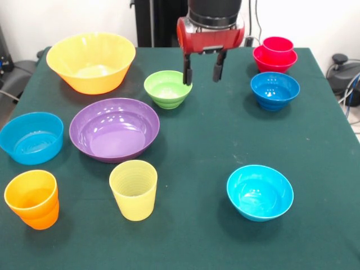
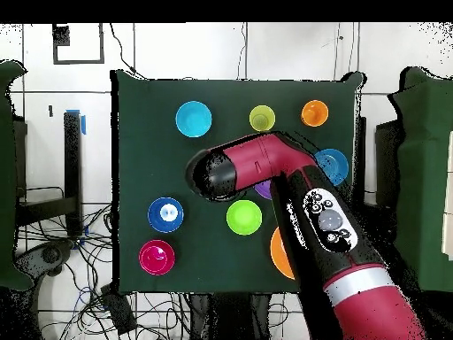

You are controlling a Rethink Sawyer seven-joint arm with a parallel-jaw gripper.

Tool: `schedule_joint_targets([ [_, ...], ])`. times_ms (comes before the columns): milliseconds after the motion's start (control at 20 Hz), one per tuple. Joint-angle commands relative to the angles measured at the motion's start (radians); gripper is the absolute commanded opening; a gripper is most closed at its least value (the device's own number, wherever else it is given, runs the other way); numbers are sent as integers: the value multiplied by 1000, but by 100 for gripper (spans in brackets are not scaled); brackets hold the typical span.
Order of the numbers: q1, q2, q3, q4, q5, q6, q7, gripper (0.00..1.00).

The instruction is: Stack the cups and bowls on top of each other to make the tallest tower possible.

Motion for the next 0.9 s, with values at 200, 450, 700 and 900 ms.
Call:
schedule_joint_targets([
  [200,23,120,22,-92,-143,20,-272,100],
  [450,17,116,26,-96,-150,34,-278,100],
  [700,31,76,18,-103,-178,48,-272,100],
  [900,36,75,20,-114,-182,63,-274,100],
])
